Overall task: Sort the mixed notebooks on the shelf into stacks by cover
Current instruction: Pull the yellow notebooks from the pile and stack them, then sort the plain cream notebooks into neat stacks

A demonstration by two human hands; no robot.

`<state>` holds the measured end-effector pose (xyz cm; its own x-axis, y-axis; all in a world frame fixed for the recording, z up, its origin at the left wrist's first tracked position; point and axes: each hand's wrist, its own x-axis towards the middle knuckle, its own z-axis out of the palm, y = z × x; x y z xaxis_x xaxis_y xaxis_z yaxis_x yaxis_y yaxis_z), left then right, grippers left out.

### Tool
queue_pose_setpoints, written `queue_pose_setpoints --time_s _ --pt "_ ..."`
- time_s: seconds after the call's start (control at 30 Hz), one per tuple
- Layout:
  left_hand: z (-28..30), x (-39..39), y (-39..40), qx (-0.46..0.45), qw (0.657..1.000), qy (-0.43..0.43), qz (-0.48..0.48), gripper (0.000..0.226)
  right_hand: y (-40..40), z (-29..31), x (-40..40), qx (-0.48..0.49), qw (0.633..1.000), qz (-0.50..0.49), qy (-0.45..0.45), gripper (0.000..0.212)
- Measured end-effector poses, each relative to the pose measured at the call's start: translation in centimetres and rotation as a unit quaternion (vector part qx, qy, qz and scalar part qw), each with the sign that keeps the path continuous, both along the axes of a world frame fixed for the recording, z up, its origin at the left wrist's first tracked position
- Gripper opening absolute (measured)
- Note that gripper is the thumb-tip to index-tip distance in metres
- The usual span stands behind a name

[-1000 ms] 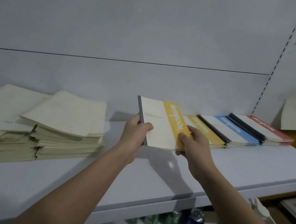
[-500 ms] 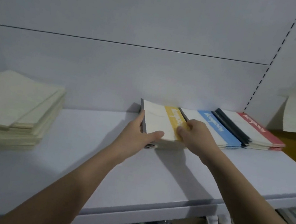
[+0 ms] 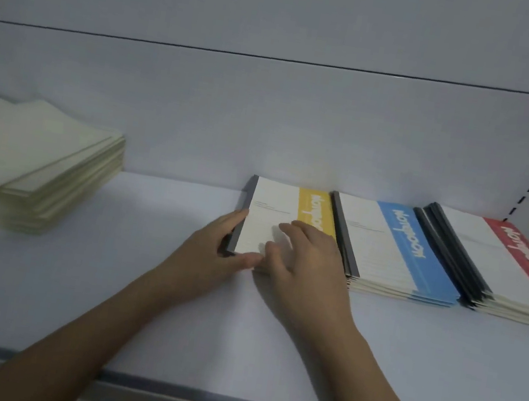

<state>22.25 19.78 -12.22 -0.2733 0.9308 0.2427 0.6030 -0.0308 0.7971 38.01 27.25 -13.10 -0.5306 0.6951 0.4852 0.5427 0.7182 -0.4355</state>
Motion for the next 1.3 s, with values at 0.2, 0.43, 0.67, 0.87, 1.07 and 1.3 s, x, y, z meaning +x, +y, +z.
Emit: queue_pose_setpoints --time_s 0.2,0.43,0.67,0.87,1.07,1.3 --pt "-0.2 0.5 0.3 0.013 0.999 0.042 0.031 0.058 -1.7 1.8 0.4 -0.057 0.977 0.067 0.192 0.020" --pt "-0.2 0.6 0.6 -0.011 0.992 0.126 0.022 0.056 -3.7 3.1 -0.5 -0.147 0.957 0.190 0.161 0.021" --pt "3.5 -5.4 -4.3 -0.035 0.974 0.217 0.062 0.092 -5.6 6.7 -4.0 -0.173 0.955 0.196 0.139 0.024" --pt "10.0 -18.7 -13.4 0.069 0.940 0.254 0.218 0.049 -11.0 8.2 -14.4 -0.158 0.963 0.200 0.091 0.016" --pt "11.8 -32.2 -20.8 -0.028 0.942 0.190 0.275 0.040 -18.0 10.5 -29.5 -0.040 0.982 0.184 -0.025 0.058" --pt "13.4 -37.1 -21.8 -0.046 0.985 0.054 0.158 0.039 -19.2 9.8 -36.6 -0.028 0.963 0.118 -0.240 0.084"
